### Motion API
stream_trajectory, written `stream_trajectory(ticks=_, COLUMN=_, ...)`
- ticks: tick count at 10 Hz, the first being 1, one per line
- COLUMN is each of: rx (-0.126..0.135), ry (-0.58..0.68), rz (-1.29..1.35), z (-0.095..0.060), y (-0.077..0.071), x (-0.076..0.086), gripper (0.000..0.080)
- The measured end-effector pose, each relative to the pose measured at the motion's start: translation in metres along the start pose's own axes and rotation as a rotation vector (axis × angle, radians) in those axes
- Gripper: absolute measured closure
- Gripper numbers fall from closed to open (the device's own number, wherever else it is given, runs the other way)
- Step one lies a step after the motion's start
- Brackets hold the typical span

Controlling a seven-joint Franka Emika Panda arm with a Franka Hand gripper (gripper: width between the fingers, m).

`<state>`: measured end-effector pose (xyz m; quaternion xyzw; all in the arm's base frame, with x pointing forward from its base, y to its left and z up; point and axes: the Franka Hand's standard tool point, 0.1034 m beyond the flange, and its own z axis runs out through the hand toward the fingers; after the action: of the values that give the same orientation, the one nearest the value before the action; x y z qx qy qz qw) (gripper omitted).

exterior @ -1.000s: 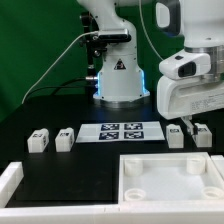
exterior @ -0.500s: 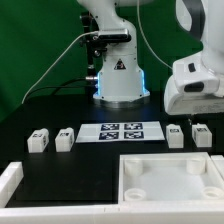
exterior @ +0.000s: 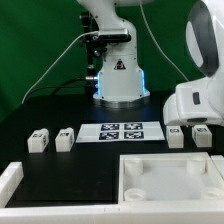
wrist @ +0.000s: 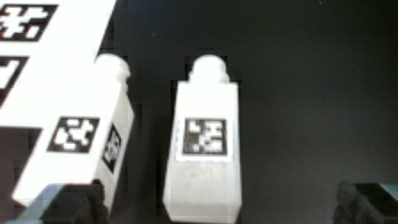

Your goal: Assemble one leg

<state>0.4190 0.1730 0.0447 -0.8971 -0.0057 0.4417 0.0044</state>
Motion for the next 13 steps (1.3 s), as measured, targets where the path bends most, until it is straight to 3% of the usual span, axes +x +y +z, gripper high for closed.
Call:
stream_trajectory(ticks=1, rx=-0.001, ry=0.002, rz=0.001, z=0.001, y=-0.001, x=-0.001, gripper=0.0151)
stream_trajectory(ticks=7, rx=-0.023, ry=-0.032, rz=0.027, z=0.044, y=-0.006, x=0.002, gripper=0.0151)
stream_trajectory(ticks=11, rx=-0.020, ry=-0.031, rz=0.028, z=0.047, y=-0.004, x=0.006, gripper=0.0163)
stream_trajectory(ticks=13, rx=-0.020, ry=-0.031, rz=0.028, z=0.047, y=-0.004, x=0.006, gripper=0.0512)
